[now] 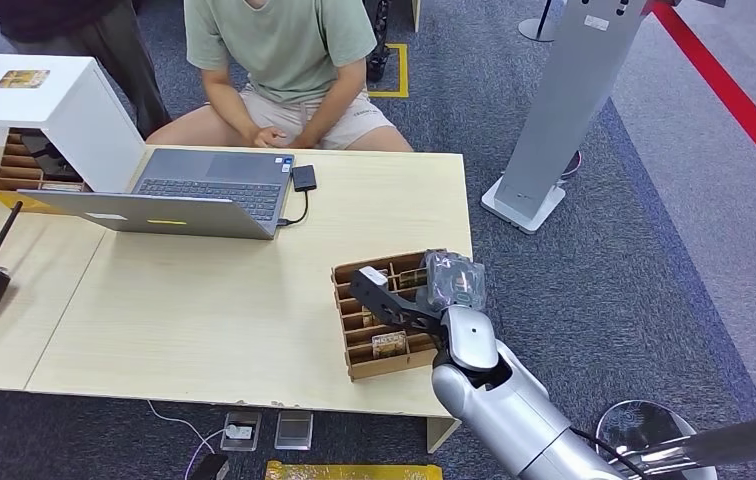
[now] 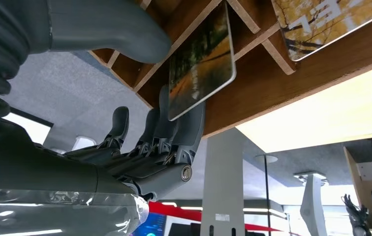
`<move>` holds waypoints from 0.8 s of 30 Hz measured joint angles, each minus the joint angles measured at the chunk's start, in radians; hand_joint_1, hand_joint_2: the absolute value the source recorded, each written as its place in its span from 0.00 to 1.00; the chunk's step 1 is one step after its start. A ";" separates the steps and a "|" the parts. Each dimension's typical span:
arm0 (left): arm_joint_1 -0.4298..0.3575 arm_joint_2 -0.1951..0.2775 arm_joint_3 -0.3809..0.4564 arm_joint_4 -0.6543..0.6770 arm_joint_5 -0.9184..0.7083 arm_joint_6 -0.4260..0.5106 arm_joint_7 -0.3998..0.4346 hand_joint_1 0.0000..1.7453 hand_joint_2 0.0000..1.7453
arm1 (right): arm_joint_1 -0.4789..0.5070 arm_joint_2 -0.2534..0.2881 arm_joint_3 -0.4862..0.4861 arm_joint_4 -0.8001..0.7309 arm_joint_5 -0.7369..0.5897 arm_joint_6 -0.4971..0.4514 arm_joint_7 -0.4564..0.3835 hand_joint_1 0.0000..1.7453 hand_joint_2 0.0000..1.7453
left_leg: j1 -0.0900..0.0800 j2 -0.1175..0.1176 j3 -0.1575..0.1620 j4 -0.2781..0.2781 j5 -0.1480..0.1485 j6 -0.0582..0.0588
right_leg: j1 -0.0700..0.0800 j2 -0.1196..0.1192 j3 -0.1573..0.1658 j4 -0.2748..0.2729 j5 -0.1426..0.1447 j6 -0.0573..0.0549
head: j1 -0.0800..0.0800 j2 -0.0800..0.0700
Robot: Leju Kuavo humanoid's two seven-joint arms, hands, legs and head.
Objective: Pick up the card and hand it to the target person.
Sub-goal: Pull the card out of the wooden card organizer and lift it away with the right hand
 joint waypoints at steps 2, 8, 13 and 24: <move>0.000 0.000 -0.003 0.000 0.000 -0.001 0.000 0.00 1.00 | 0.001 -0.002 0.000 0.000 0.000 0.001 0.000 0.60 1.00 | 0.000 0.000 0.000 0.000 0.000 0.000 | 0.000 0.000 0.000 0.000 0.000 0.000 | 0.000 0.000; 0.000 0.001 -0.009 0.000 -0.002 -0.002 0.000 0.00 1.00 | 0.008 -0.004 -0.001 0.000 0.001 0.002 0.000 0.94 1.00 | 0.000 0.000 0.000 0.000 0.000 0.000 | 0.000 0.000 0.000 0.000 0.000 0.000 | 0.000 0.000; 0.000 0.002 -0.014 0.000 -0.003 -0.003 0.000 0.00 1.00 | 0.008 -0.005 -0.001 0.000 0.001 0.002 0.000 1.00 1.00 | 0.000 0.000 0.000 0.000 0.000 0.000 | 0.000 0.000 0.000 0.000 0.000 0.000 | 0.000 0.000; 0.000 0.007 -0.024 0.000 -0.004 -0.005 -0.003 0.00 1.00 | 0.009 -0.010 -0.001 -0.007 -0.007 0.016 0.001 0.99 1.00 | 0.000 0.000 0.001 0.000 0.000 0.000 | 0.000 0.000 0.001 0.000 0.000 0.000 | 0.000 0.000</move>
